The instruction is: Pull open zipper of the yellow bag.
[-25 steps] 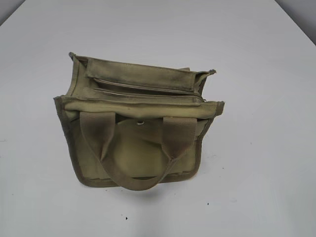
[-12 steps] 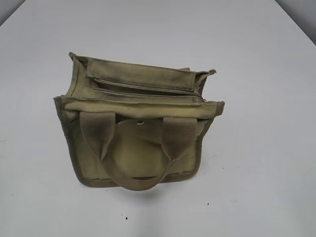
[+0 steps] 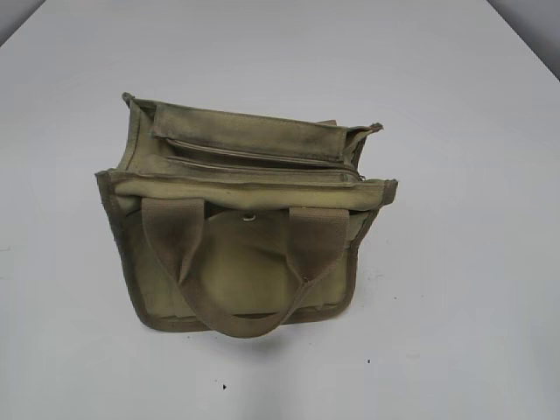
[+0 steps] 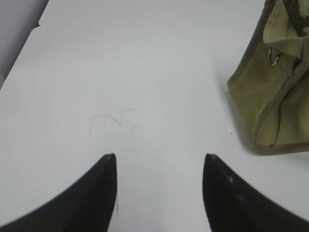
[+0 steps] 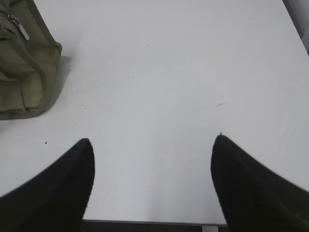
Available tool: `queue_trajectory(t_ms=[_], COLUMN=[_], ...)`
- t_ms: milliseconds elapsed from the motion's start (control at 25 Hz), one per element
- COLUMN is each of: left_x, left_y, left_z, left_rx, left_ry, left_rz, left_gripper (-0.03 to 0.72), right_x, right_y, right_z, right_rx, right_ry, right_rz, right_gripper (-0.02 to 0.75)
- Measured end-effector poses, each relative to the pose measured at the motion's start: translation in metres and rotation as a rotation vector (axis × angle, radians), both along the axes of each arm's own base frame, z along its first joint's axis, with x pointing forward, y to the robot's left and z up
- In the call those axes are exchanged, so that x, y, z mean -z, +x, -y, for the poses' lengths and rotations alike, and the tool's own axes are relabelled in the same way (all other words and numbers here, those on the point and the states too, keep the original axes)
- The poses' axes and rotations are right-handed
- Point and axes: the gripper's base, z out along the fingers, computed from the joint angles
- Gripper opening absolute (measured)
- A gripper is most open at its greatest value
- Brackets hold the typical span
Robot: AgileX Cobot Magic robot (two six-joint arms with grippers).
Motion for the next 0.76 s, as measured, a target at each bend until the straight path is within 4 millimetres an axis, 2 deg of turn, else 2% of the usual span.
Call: queue_trajectory(t_ms=[760], left_x=[0.0000], left_y=[0.0000], left_z=[0.0000], left_rx=[0.000], left_ry=[0.001], left_rz=[0.000], left_gripper=[0.436], right_x=[-0.0002], right_y=[-0.0002], right_z=[-0.0031], right_rx=[-0.028], right_ry=[0.018], right_rz=[0.001], right_gripper=[0.582])
